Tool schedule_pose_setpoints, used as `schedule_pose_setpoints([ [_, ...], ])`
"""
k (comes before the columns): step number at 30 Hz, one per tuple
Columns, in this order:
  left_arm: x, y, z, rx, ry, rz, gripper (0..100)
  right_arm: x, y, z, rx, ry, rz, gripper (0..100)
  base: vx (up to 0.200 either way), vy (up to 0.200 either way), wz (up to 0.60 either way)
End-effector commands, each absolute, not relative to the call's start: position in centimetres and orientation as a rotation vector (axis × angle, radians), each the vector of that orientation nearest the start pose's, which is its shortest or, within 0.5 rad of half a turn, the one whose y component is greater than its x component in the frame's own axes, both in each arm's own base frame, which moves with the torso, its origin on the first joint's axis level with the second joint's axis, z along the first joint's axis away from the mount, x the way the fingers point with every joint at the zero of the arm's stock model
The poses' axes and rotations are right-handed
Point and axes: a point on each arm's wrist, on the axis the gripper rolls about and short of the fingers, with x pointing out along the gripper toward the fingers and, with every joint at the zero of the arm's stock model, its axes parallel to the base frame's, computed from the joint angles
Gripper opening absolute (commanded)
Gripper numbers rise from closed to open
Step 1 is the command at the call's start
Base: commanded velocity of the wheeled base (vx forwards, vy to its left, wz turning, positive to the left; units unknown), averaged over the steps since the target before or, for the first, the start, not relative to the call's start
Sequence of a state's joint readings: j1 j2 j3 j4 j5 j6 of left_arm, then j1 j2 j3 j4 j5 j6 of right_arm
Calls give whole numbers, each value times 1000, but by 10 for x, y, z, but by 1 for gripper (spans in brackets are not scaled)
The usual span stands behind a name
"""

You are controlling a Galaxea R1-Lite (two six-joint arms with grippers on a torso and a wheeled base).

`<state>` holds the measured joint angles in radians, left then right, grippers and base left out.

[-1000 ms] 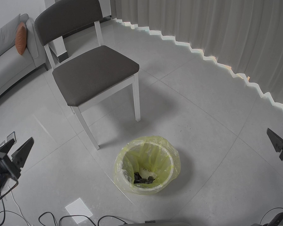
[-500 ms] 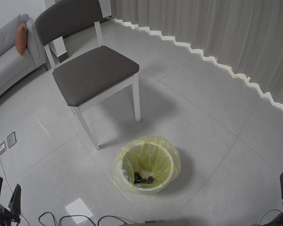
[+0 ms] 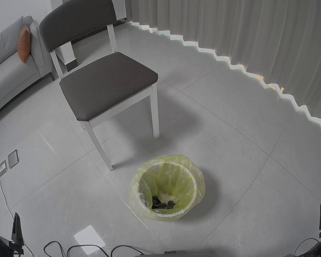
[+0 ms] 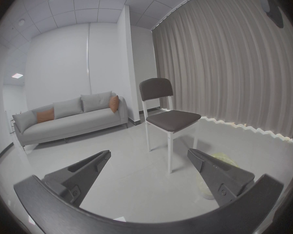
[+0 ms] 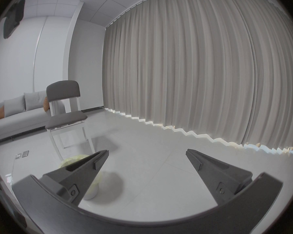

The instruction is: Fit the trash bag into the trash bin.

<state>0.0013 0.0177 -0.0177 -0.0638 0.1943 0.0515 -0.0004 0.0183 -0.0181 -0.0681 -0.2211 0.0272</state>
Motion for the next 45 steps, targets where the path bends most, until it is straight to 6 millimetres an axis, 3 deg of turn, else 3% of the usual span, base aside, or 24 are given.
schedule_pose_setpoints([
  [1,-23,1,79,-47,-38,42,100,-23,-3,82,91,-62,-116,100,0,0,0],
  [14,-23,0,76,8,-3,-2,100,-23,2,81,-60,-40,71,100,0,0,0],
  [17,-23,0,76,9,-3,-2,100,-22,1,80,-47,-40,65,100,0,0,0],
  [19,-23,0,76,0,-3,8,100,-23,-1,75,18,18,-49,100,0,0,0],
  [45,-23,0,76,8,-3,2,100,-22,-2,76,38,6,-78,100,0,0,0],
])
